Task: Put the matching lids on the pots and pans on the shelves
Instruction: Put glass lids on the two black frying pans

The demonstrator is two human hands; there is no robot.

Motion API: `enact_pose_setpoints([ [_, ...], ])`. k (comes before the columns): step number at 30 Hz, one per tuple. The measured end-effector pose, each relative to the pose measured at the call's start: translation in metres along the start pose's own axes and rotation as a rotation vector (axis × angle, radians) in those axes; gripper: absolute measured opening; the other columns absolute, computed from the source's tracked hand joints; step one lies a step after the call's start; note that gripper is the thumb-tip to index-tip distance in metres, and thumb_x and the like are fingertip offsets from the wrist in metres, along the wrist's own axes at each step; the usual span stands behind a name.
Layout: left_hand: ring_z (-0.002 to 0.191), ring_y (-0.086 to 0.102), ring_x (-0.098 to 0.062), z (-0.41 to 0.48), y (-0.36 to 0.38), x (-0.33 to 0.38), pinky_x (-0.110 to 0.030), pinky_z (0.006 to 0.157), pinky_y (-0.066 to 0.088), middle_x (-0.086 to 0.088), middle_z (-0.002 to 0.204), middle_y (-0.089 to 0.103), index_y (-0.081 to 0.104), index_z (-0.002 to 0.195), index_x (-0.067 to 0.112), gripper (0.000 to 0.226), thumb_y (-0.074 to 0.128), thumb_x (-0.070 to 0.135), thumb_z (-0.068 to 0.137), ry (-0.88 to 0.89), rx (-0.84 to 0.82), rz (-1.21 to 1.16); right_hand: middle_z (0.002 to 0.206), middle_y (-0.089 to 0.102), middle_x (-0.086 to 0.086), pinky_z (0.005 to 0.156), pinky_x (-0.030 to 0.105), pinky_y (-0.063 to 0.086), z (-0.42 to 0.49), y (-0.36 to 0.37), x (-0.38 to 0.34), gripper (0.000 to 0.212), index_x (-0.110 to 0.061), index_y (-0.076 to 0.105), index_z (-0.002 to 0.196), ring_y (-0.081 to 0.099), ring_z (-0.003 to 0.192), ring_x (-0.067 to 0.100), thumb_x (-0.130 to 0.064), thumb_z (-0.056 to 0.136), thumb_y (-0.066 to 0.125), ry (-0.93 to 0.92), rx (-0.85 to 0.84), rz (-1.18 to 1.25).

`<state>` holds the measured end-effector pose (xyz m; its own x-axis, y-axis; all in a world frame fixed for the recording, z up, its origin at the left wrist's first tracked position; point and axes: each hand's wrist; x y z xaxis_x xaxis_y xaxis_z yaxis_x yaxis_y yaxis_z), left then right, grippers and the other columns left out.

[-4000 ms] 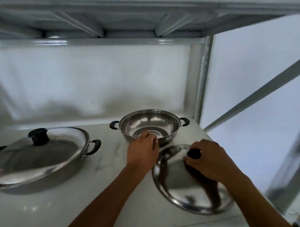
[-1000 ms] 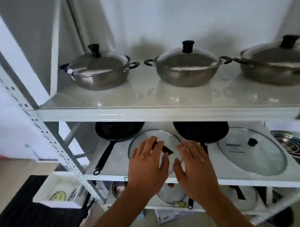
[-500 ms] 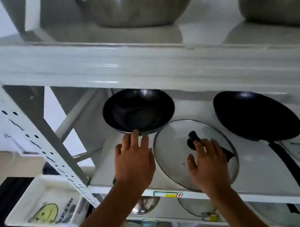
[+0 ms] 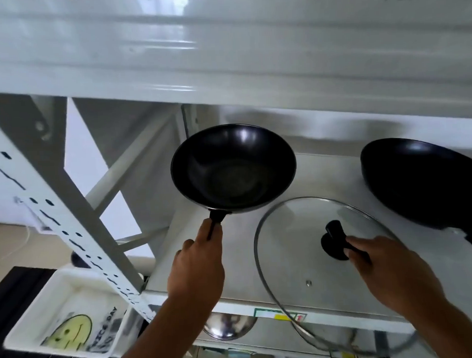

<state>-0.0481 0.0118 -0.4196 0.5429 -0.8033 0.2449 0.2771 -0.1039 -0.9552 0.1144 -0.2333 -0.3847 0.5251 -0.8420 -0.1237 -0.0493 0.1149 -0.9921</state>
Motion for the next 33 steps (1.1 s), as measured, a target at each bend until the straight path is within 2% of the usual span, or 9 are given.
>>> enact_pose_setpoints([
  [3, 0.079, 0.062, -0.028, 0.002, 0.001, -0.016, -0.038, 0.068, 0.052, -0.005, 0.106, 0.058, 0.032, 0.141, 0.021, 0.051, 0.049, 0.019, 0.094, -0.021, -0.002, -0.093, 0.08, 0.056, -0.01, 0.061, 0.029, 0.047, -0.038, -0.012, -0.002, 0.043, -0.045, 0.057, 0.13, 0.056, 0.067, 0.009, -0.054, 0.091, 0.04, -0.005, 0.021, 0.063],
  [5, 0.065, 0.052, -0.023, 0.001, 0.0, -0.024, -0.034, 0.06, 0.044, -0.001, 0.078, 0.055, 0.036, 0.14, 0.019, 0.05, 0.052, 0.019, 0.093, -0.011, -0.016, -0.159, 0.066, 0.052, -0.012, 0.054, 0.032, 0.049, -0.053, -0.021, 0.0, 0.044, -0.045, 0.063, 0.121, 0.054, 0.056, 0.007, -0.06, 0.089, 0.037, 0.004, 0.067, 0.118],
  [8, 0.053, 0.04, -0.017, -0.013, -0.006, -0.027, -0.027, 0.053, 0.033, 0.006, 0.065, 0.047, 0.035, 0.145, 0.028, 0.065, 0.061, 0.012, 0.087, 0.054, 0.004, -0.221, 0.061, 0.057, -0.011, 0.056, 0.029, 0.051, -0.056, -0.039, -0.003, 0.052, -0.058, 0.061, 0.114, 0.054, 0.051, 0.007, -0.08, 0.079, 0.029, 0.03, 0.108, 0.185],
  [10, 0.054, 0.045, -0.015, -0.03, -0.012, -0.029, -0.027, 0.052, 0.038, 0.009, 0.068, 0.05, 0.026, 0.147, 0.039, 0.073, 0.06, 0.013, 0.087, 0.083, -0.018, -0.255, 0.07, 0.065, -0.011, 0.065, 0.036, 0.054, -0.043, -0.053, -0.014, 0.037, -0.064, 0.057, 0.112, 0.061, 0.06, 0.012, -0.075, 0.082, 0.036, 0.005, 0.172, 0.258],
  [15, 0.067, 0.051, -0.013, -0.054, -0.024, -0.031, -0.028, 0.063, 0.05, 0.014, 0.085, 0.053, 0.015, 0.147, 0.049, 0.072, 0.052, 0.026, 0.089, 0.087, -0.056, -0.25, 0.088, 0.075, 0.003, 0.073, 0.037, 0.052, 0.025, -0.063, -0.062, 0.027, -0.029, 0.072, 0.112, 0.068, 0.083, 0.028, -0.037, 0.089, 0.059, -0.064, 0.31, 0.315],
  [18, 0.079, 0.062, -0.013, -0.038, -0.036, -0.025, -0.031, 0.068, 0.054, 0.016, 0.104, 0.054, 0.021, 0.141, 0.048, 0.056, 0.046, 0.035, 0.093, 0.072, -0.034, -0.183, 0.105, 0.074, 0.005, 0.081, 0.04, 0.054, 0.066, -0.049, -0.088, 0.029, -0.028, 0.07, 0.114, 0.067, 0.099, 0.032, -0.04, 0.091, 0.058, -0.139, 0.317, 0.265],
  [22, 0.073, 0.061, -0.015, -0.022, -0.043, -0.019, -0.033, 0.063, 0.052, 0.013, 0.089, 0.053, 0.045, 0.115, 0.034, 0.02, 0.044, 0.036, 0.095, 0.04, -0.074, -0.128, 0.104, 0.071, 0.001, 0.074, 0.034, 0.049, 0.109, -0.031, -0.115, 0.025, -0.038, 0.068, 0.112, 0.065, 0.096, 0.03, -0.044, 0.093, 0.054, -0.246, 0.243, 0.202],
  [27, 0.069, 0.046, -0.01, -0.013, -0.034, -0.014, -0.023, 0.061, 0.037, 0.012, 0.096, 0.059, 0.037, 0.13, 0.037, 0.034, 0.044, 0.039, 0.096, 0.061, -0.046, -0.09, 0.096, 0.072, 0.003, 0.069, 0.028, 0.042, 0.138, -0.03, -0.132, 0.021, -0.032, 0.074, 0.1, 0.065, 0.094, 0.029, -0.043, 0.092, 0.057, -0.323, 0.219, 0.181],
  [33, 0.09, 0.066, -0.019, -0.001, -0.024, -0.011, -0.027, 0.07, 0.047, 0.005, 0.107, 0.068, 0.048, 0.127, 0.03, 0.031, 0.048, 0.036, 0.096, 0.049, -0.058, -0.088, 0.101, 0.073, 0.003, 0.079, 0.035, 0.052, 0.16, -0.025, -0.135, 0.026, -0.038, 0.072, 0.106, 0.066, 0.094, 0.03, -0.049, 0.086, 0.059, -0.347, 0.196, 0.197],
])
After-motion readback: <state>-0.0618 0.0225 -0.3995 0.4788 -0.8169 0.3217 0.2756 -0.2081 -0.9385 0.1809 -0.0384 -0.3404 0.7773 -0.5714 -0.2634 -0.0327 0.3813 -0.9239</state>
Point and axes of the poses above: each hand's wrist, its own z-axis towards the middle knuckle, its own y-axis out of the palm, x = y × z
